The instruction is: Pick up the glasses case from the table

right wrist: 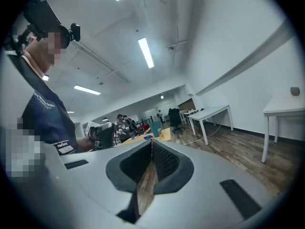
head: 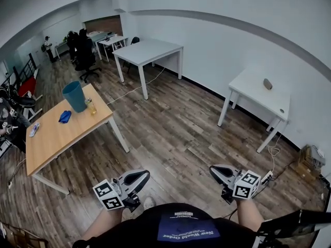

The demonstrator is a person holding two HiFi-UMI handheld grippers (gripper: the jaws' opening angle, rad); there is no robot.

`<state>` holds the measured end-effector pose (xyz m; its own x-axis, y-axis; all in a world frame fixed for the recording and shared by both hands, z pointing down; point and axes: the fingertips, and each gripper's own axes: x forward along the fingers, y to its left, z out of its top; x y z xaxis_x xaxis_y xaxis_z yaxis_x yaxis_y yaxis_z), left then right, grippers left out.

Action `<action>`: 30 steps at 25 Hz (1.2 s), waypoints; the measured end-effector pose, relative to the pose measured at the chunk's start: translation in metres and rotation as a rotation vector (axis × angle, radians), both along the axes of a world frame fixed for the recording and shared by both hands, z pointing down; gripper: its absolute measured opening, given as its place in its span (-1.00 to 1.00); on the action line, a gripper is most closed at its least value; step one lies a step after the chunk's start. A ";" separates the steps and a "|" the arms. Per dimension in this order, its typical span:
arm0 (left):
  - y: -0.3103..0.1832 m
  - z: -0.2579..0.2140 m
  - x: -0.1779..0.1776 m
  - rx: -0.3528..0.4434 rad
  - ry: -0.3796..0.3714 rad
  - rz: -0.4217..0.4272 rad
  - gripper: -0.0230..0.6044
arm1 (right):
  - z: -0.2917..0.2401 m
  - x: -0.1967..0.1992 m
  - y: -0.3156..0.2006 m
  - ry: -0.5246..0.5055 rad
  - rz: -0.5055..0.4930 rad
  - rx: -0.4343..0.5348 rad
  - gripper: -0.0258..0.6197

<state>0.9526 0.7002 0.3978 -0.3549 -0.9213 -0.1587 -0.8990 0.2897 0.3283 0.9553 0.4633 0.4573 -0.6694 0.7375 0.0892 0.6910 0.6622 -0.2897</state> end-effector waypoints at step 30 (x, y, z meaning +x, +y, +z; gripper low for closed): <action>0.136 0.008 -0.354 0.047 -0.040 0.090 -0.92 | -0.014 -0.334 0.129 -0.013 0.073 0.061 -0.91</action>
